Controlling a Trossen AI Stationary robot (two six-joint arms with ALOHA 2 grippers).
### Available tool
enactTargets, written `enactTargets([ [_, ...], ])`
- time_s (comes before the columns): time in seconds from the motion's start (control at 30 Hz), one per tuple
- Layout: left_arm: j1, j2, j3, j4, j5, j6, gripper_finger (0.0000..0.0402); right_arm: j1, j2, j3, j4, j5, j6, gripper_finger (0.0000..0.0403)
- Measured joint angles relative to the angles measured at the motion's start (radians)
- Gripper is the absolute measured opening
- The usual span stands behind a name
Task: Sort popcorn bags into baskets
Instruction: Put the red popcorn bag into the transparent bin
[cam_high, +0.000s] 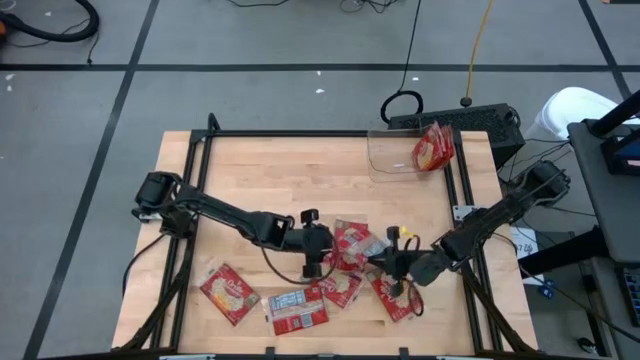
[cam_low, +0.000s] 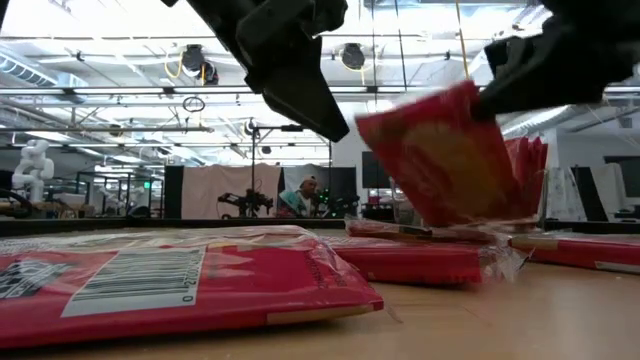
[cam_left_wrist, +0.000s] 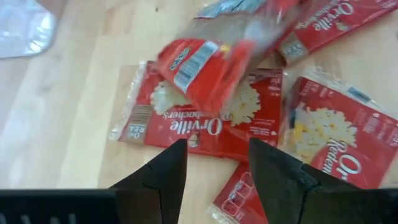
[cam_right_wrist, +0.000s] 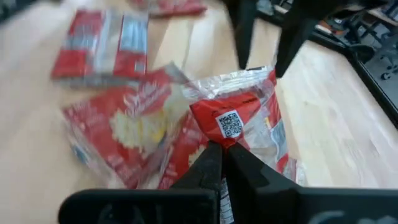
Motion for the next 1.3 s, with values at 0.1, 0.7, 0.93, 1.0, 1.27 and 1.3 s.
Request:
enactTargets([
  [0.1,-0.009,0.0,0.0,0.003,-0.041,-0.003,0.0177,0.0,-0.064,0.0,0.002,0.001,0.051,0.0],
  [0.7,-0.062,0.002,0.0,0.232,-0.196,-0.011,0.0177,-0.001,-0.245,0.0,0.177,0.264,0.048,0.0],
  [0.93,-0.077,0.02,0.0,0.434,-0.271,0.088,0.0178,-0.02,-0.243,0.0,0.348,0.289,-0.031,0.0],
  [1.0,-0.079,0.046,0.001,0.502,-0.254,0.105,0.0182,-0.034,-0.243,0.0,0.393,0.29,-0.051,0.0],
  [1.27,-0.091,0.158,0.001,0.697,-0.415,0.221,0.0272,-0.097,-0.243,0.0,0.533,0.289,-0.12,0.0],
  [1.3,-0.095,0.168,0.001,0.733,-0.463,0.251,0.0286,-0.107,-0.243,0.0,0.546,0.288,-0.124,0.0],
])
